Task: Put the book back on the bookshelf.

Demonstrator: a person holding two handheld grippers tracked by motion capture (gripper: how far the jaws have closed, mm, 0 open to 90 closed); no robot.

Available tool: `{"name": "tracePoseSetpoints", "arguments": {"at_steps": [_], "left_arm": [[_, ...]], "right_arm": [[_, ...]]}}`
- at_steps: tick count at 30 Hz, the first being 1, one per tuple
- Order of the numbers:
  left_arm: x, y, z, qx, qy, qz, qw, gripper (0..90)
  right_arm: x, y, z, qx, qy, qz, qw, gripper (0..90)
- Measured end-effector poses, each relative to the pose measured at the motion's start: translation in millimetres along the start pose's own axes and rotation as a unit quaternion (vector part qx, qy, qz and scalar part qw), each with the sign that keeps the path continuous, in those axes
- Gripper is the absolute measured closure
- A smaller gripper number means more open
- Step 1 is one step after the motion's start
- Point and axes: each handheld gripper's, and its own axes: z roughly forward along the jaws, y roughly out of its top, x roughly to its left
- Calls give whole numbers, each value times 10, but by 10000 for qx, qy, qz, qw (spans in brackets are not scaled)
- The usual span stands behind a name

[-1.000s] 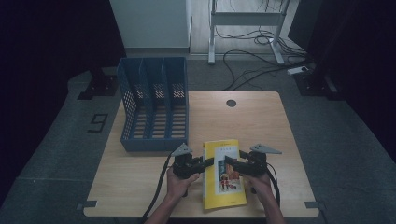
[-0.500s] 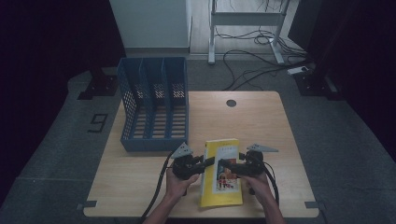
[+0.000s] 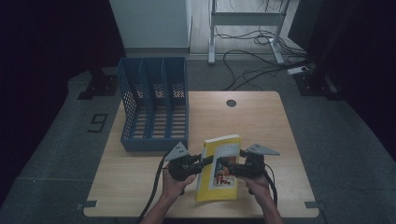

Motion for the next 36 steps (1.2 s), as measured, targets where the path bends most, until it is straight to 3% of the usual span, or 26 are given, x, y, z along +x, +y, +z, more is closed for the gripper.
{"name": "tracePoseSetpoints", "arguments": {"at_steps": [12,23,36], "left_arm": [[-62,42,52,-10,-92,82,9999,735],[-136,77,0,1,-36,383,9993,747],[-64,51,14,3,-62,216,9997,720]], "right_arm": [[-29,36,-106,-248,-1,86,9997,195],[117,126,-231,-549,-185,-329,9978,204],[113,105,-208,-573,-49,-349,9977,246]]}}
